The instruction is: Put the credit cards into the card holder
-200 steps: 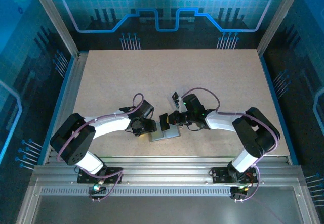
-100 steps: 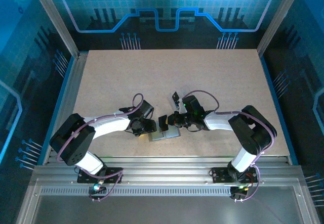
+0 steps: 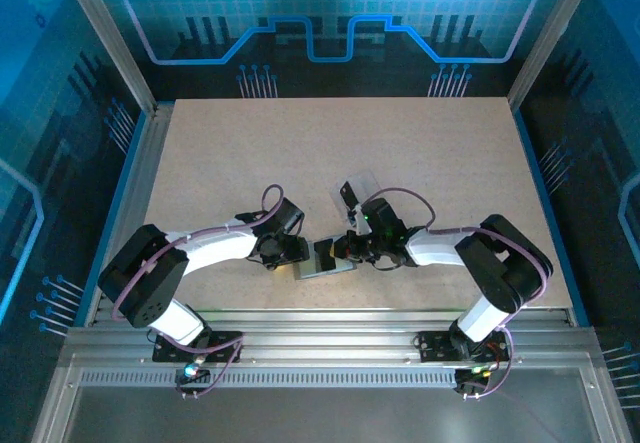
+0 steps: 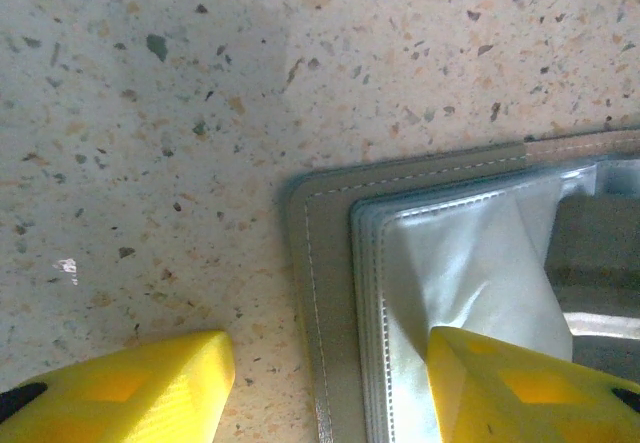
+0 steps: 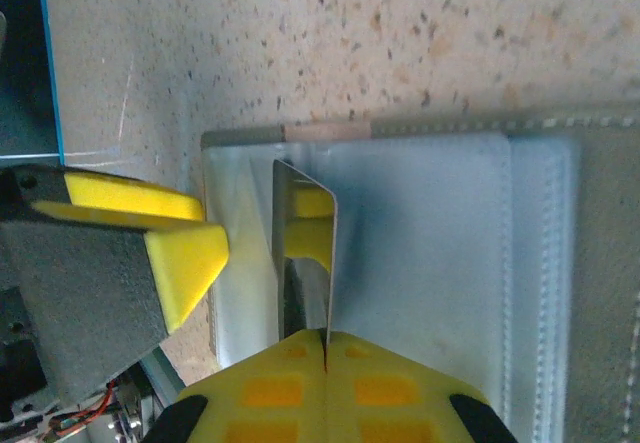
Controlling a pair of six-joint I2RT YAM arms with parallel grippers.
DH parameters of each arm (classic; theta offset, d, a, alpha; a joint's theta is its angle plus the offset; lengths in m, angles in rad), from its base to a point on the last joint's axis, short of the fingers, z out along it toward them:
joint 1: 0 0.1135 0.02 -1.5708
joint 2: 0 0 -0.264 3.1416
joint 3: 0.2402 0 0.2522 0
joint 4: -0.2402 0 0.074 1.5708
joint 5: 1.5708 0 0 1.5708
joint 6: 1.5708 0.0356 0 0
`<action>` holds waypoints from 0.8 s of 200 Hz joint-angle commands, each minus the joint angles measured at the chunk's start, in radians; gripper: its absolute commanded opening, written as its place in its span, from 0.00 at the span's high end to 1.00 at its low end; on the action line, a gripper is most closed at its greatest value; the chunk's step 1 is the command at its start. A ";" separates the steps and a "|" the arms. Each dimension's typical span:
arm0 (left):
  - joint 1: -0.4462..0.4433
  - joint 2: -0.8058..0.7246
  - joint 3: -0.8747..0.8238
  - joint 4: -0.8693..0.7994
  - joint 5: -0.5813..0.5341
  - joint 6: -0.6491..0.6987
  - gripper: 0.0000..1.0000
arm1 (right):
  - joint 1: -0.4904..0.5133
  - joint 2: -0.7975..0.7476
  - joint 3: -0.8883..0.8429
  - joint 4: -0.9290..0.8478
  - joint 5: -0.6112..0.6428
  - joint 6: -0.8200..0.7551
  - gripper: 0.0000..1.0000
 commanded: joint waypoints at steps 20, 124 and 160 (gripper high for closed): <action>-0.009 0.080 -0.049 0.081 0.042 -0.003 0.44 | 0.033 -0.008 -0.018 -0.104 0.032 -0.008 1.00; -0.009 0.066 -0.072 0.098 0.051 -0.002 0.44 | 0.055 0.113 0.101 -0.156 -0.011 -0.060 1.00; -0.011 0.061 -0.076 0.105 0.060 0.000 0.44 | 0.082 0.148 0.137 -0.166 -0.012 -0.061 1.00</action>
